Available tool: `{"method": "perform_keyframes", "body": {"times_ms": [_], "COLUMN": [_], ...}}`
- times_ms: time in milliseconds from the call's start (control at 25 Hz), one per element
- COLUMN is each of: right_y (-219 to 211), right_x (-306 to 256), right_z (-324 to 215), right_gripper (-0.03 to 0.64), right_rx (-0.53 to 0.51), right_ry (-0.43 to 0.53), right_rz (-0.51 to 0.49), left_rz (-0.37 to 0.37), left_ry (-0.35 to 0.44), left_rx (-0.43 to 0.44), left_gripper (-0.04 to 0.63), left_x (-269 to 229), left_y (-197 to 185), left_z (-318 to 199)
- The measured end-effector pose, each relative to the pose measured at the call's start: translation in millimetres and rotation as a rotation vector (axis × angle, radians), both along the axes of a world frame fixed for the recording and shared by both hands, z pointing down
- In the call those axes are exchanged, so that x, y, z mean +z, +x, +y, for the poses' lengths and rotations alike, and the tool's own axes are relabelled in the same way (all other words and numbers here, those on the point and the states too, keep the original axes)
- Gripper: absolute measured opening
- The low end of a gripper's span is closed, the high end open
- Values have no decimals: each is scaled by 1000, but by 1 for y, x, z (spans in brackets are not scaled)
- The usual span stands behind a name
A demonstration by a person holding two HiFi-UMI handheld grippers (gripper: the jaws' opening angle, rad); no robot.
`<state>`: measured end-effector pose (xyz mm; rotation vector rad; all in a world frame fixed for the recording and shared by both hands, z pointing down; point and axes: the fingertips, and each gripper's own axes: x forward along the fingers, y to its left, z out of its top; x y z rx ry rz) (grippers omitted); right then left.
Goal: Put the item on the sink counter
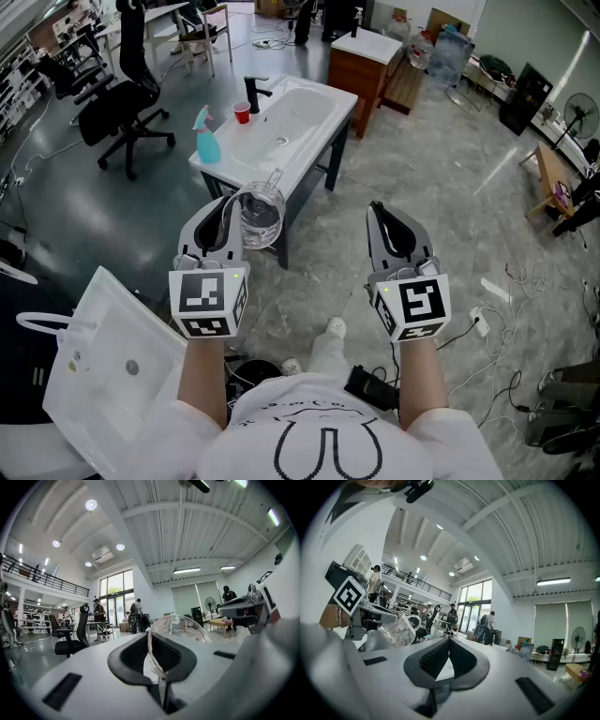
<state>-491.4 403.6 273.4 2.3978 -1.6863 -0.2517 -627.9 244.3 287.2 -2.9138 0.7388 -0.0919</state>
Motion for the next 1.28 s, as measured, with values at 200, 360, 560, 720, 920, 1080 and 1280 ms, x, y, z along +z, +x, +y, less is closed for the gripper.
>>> {"method": "perform_keyframes", "body": {"times_ms": [200,360,560,720,920,1080,1280], "right_y": [5,21,54,97,160,210,254], "right_x": [-2,-3,2,2,-7,-23,-22], "right_z": [-1,-3,-10,-21,-41,-51,-66], "right_gripper": [28,28,28,28,28,28,28], "right_rx": [11,12,7,4,-26,-56,-72], "right_ry": [7,18,17,19,22,42,32], "right_rz": [6,-2,-7,-4,10,17,25], "left_rz": [4,5,10,13,29,61,51], "left_ry": [-2,-1,3,8,18,25,28], "left_rx": [8,1,-12,-27,-47,-62,-82], "left_gripper": [32,32,32,32,32,32,32], "left_x": [1,-2,-2,-6,-16,-32,-32], "left_y": [3,18,52,92,156,205,249], "left_z": [-2,-4,-14,-26,-41,-45,-55]}}
